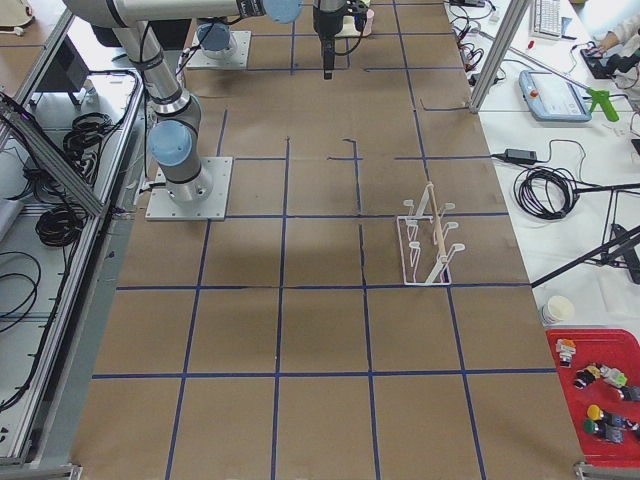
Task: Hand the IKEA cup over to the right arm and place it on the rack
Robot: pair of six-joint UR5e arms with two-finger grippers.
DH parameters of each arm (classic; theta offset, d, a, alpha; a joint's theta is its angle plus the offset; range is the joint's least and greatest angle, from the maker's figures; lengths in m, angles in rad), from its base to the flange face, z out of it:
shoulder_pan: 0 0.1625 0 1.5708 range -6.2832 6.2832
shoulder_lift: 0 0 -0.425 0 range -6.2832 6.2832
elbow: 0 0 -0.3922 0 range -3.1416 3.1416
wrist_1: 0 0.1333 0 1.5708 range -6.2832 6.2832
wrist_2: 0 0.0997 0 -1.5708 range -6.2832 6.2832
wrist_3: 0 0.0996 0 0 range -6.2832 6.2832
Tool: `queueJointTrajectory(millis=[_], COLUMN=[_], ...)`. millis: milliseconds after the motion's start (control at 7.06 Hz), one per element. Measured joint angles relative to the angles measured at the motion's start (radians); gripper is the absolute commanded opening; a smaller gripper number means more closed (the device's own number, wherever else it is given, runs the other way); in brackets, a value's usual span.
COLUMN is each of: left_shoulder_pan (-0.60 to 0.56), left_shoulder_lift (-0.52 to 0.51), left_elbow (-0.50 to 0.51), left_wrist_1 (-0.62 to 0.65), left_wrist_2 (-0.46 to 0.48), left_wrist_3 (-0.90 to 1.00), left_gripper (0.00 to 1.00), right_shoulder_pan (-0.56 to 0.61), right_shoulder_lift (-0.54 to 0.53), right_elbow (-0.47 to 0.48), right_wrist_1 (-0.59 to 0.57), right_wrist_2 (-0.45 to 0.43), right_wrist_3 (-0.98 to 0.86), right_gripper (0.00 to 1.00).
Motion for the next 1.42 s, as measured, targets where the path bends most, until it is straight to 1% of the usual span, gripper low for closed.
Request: queueJointTrajectory(millis=[283, 567, 850, 992, 1417], left_shoulder_pan=[0.054, 0.119, 0.131, 0.132, 0.130], left_shoulder_lift=[-0.056, -0.094, -0.120, -0.138, -0.212], left_elbow=[0.005, 0.009, 0.002, -0.010, -0.027], left_wrist_1=[0.061, 0.073, 0.088, 0.119, 0.173], left_wrist_2=[-0.003, -0.009, -0.010, -0.011, -0.011], left_wrist_3=[0.051, 0.083, 0.087, 0.089, 0.089], left_gripper=[1.00, 1.00, 1.00, 1.00, 1.00], right_shoulder_pan=[0.000, 0.000, 0.001, 0.001, 0.001], right_shoulder_lift=[0.001, 0.001, 0.001, 0.001, 0.001], right_elbow=[0.000, 0.000, 0.000, 0.001, 0.001], right_wrist_1=[0.000, 0.000, 0.000, 0.000, 0.000], right_wrist_2=[0.000, 0.002, 0.002, 0.002, 0.002], right_wrist_3=[0.000, 0.001, 0.001, 0.001, 0.001], right_gripper=[1.00, 1.00, 1.00, 1.00, 1.00])
